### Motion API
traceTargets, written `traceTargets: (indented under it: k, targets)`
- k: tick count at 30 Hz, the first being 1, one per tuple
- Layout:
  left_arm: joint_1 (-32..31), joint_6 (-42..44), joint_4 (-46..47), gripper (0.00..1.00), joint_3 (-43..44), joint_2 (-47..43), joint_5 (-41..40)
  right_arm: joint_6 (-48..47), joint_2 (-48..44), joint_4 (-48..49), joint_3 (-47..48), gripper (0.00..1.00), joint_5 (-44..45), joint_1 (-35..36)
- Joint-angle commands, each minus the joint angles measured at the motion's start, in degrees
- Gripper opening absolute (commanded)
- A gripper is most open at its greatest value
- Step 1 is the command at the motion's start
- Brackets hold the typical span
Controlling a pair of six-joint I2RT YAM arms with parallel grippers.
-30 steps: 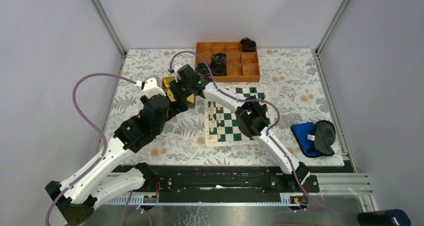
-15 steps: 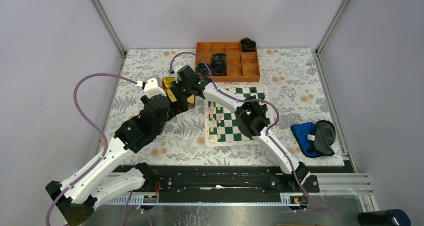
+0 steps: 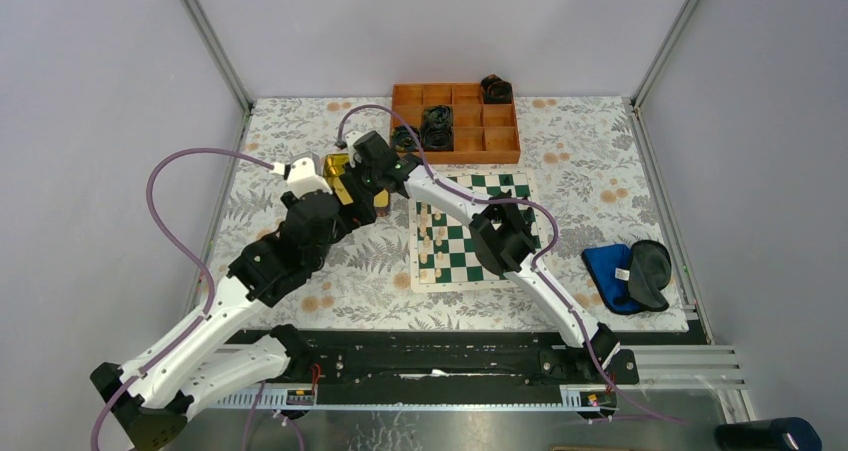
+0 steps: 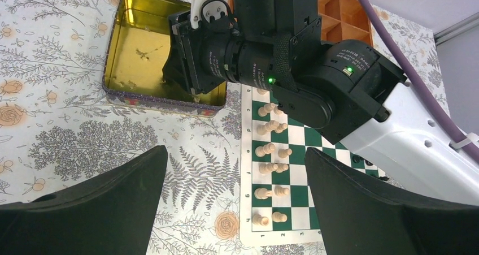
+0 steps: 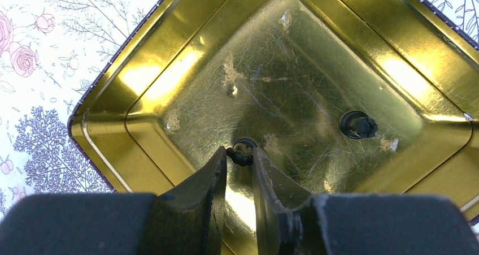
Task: Set up the chess pieces on the board
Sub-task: Pick up the chess piece from the storage box.
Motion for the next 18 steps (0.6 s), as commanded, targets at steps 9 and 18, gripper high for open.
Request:
traceTargets:
  k: [9, 18]
  targets:
    - [0.2, -0.3, 3.5, 0.99, -1.2, -2.0, 0.2, -2.5, -3.5, 1.0, 0.1, 0.17, 2.1, 1.4]
    - [0.1, -0.8, 3.0, 0.99, -1.2, -2.9, -0.1, -3.0, -6.1, 2.0, -2.5, 0.11, 3.3, 1.5]
